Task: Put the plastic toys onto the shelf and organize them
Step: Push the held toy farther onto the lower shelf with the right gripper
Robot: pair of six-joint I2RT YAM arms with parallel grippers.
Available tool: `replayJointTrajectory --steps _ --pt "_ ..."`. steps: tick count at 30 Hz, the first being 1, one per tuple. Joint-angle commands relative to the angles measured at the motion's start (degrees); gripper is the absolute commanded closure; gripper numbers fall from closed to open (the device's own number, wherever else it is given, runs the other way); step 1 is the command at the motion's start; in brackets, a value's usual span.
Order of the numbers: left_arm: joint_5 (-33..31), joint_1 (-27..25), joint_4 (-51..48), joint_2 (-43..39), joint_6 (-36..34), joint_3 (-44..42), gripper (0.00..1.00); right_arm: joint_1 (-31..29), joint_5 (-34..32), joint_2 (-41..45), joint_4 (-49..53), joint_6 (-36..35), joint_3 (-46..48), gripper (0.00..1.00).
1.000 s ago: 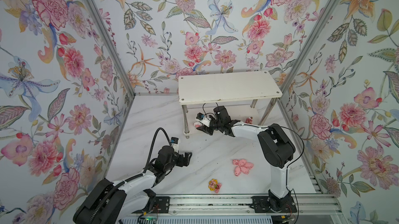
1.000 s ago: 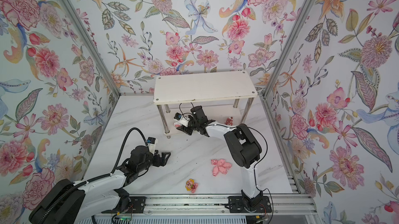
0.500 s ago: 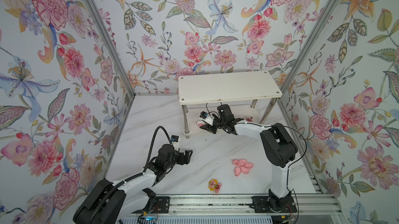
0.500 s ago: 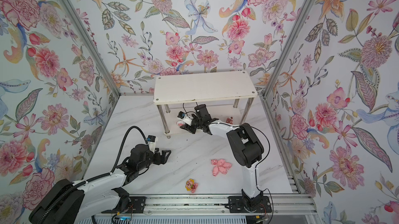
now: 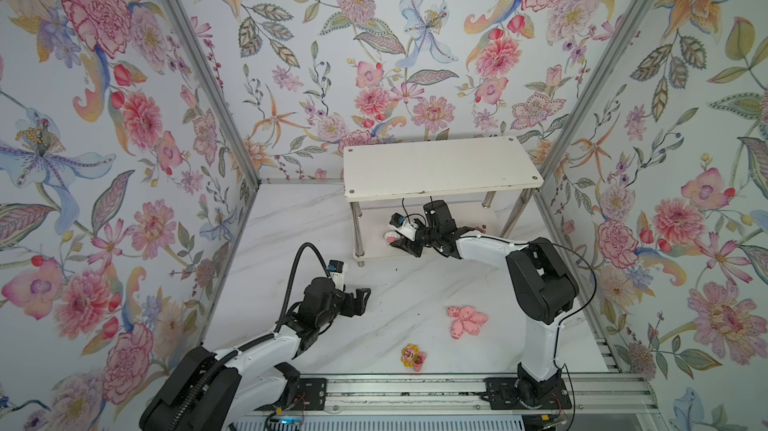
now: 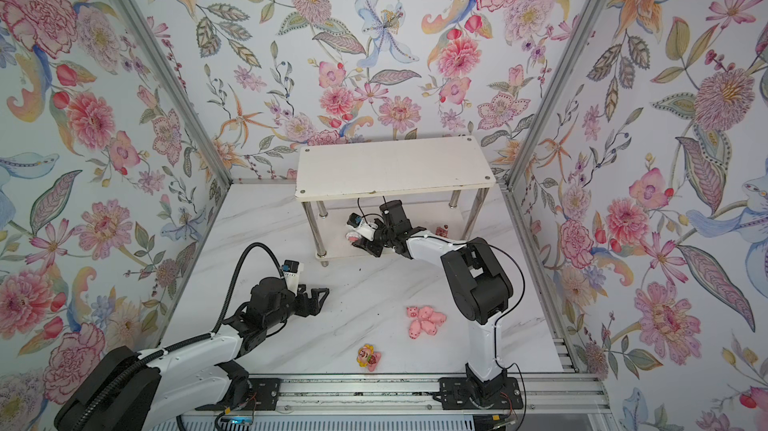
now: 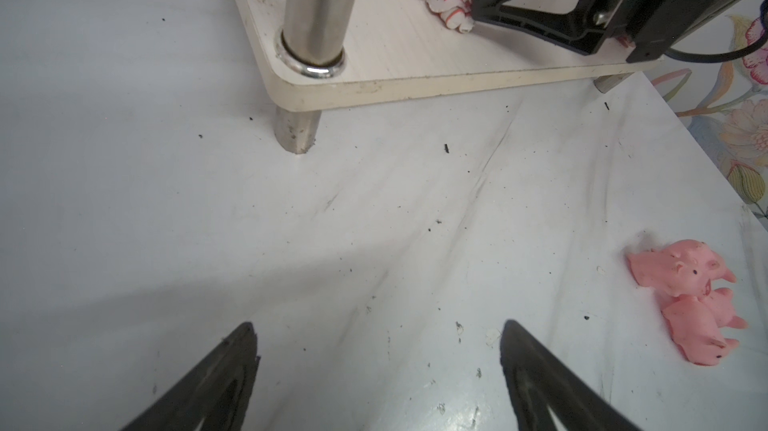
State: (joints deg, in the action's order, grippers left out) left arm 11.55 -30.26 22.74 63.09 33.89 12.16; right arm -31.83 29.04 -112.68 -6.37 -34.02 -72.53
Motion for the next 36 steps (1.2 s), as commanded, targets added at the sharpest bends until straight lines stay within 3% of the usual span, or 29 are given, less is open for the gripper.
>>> replayJointTrajectory --steps 1,10,26,36 --pt "-1.2 0.6 -0.5 -0.4 0.1 0.0 0.07 0.2 1.0 3.2 1.7 0.9 1.4 0.63" --pt "-0.6 0.5 -0.3 0.3 -0.5 0.6 0.07 0.1 3.9 5.7 6.0 -2.6 2.6 0.64" --pt "-1.2 0.6 -1.9 1.3 -0.5 1.6 0.07 -0.2 5.8 -2.2 16.1 -11.4 -7.7 0.64" --pt "-0.9 0.5 -0.6 3.9 -0.2 2.5 0.06 -0.1 5.7 -2.7 16.6 -12.3 -7.0 0.55"
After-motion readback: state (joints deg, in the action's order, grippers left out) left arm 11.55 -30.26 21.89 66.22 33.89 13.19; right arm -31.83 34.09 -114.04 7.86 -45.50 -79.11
